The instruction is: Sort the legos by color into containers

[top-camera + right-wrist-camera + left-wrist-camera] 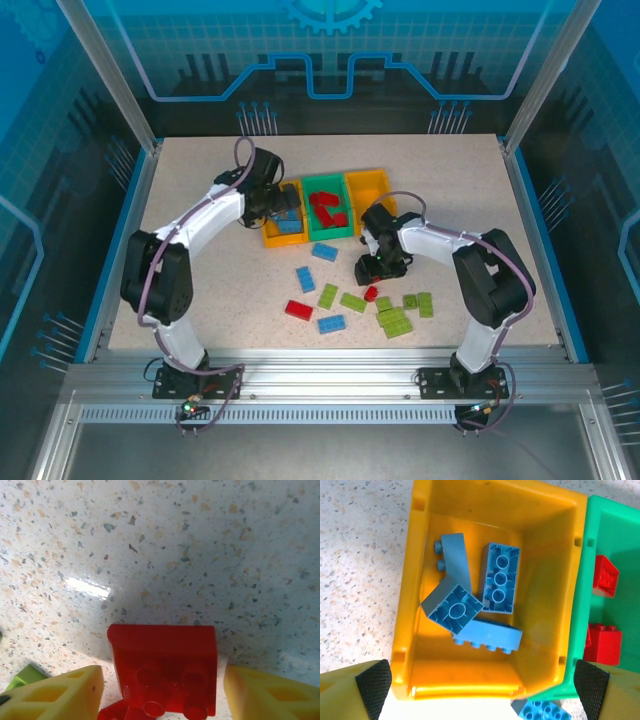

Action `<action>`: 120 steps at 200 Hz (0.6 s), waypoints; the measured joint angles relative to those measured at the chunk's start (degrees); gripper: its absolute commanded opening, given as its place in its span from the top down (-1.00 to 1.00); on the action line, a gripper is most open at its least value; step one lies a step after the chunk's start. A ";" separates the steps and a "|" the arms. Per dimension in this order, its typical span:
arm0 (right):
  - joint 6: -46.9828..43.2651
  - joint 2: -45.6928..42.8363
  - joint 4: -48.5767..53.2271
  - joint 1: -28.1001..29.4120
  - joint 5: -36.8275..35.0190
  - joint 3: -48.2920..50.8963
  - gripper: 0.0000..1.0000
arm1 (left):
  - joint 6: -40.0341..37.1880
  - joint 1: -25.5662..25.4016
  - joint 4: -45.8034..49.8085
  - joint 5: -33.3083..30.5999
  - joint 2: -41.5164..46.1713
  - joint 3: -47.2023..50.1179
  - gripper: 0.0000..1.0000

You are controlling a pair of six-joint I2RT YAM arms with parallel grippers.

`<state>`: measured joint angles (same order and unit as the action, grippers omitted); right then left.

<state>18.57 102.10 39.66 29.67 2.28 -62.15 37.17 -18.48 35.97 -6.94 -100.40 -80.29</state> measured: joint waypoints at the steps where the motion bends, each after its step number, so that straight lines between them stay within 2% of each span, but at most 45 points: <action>1: 0.07 0.07 0.15 0.02 -0.22 -0.07 -0.14 | 0.00 0.00 -0.02 0.00 0.13 0.11 -0.97; 31: -0.83 0.68 1.16 0.57 -1.88 -1.09 0.10 | 0.44 -0.02 -0.70 0.66 6.78 4.50 -0.97; 96: 0.52 -0.35 1.55 1.01 0.00 -5.27 0.13 | 1.86 -0.66 -1.64 0.52 18.58 17.22 -0.97; 120: 1.90 -1.46 1.40 0.26 3.39 -10.54 0.13 | 1.88 -4.13 -1.16 -1.07 21.57 22.05 -0.97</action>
<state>20.47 100.64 41.06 29.93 5.67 -72.69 39.05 -22.61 34.81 -8.01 -78.83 -58.24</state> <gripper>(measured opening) 0.438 0.987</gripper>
